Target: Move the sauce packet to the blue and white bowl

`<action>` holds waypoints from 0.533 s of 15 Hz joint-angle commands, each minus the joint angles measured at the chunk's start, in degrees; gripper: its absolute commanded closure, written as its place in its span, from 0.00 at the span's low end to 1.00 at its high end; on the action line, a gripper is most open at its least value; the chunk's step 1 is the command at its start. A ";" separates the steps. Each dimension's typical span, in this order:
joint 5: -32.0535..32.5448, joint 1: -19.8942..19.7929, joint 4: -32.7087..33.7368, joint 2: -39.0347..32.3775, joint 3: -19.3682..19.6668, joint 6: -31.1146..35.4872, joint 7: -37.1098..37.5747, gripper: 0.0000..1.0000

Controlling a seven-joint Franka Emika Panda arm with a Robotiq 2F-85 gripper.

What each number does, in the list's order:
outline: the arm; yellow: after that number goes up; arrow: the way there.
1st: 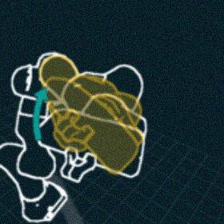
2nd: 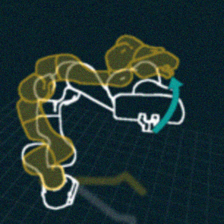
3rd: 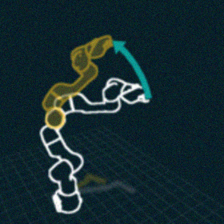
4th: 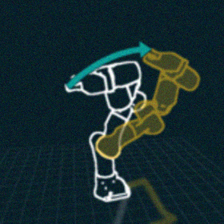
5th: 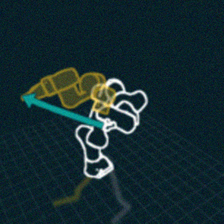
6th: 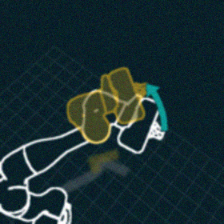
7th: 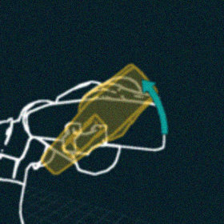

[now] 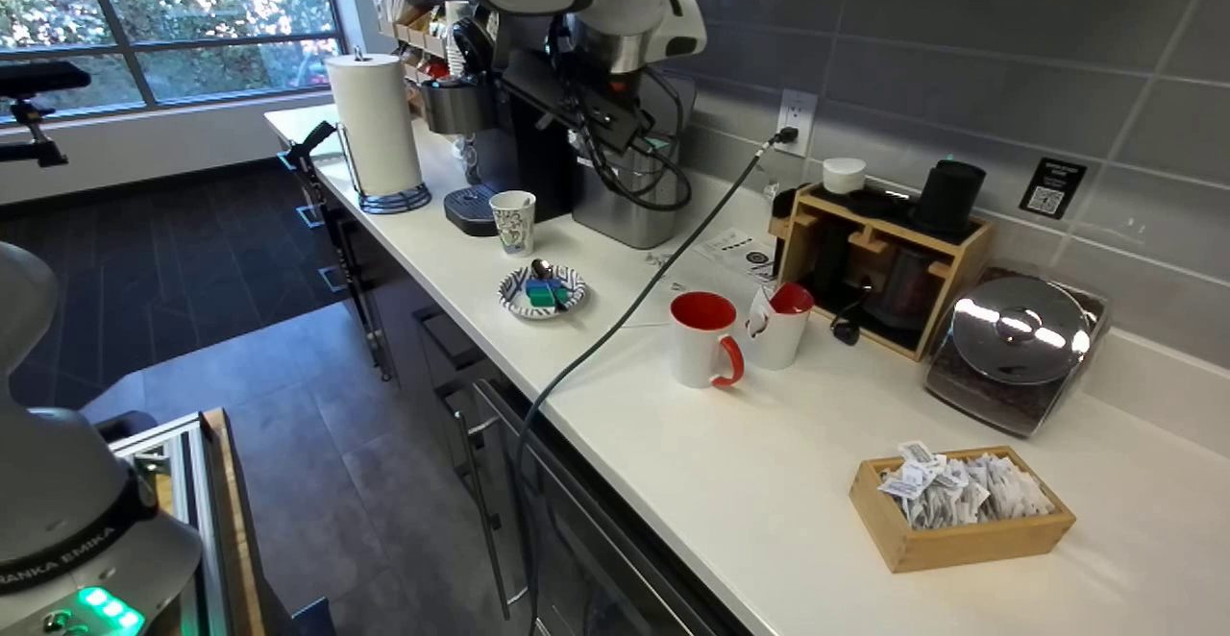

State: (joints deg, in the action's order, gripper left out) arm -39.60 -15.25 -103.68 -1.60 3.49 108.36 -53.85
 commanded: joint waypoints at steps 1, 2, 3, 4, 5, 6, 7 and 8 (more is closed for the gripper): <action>3.36 3.50 -7.30 5.11 1.42 -4.16 -1.42 0.99; 3.84 4.08 -7.62 4.93 1.58 -3.82 -1.09 0.99; 2.55 4.27 -4.26 2.67 2.06 -3.16 -0.19 0.98; 3.05 4.75 -5.29 3.17 2.08 -3.14 -0.19 0.98; 3.27 5.00 -5.88 3.46 2.14 -3.12 -0.19 0.98; 3.35 5.06 -6.12 3.54 2.20 -3.12 -0.20 0.98; 3.39 5.06 -6.15 3.54 2.29 -3.12 -0.23 0.98; 4.59 5.62 -6.68 4.00 1.72 -1.77 -0.34 0.99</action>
State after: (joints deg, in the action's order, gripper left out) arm -36.31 -11.83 -110.01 1.99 4.21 105.42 -54.18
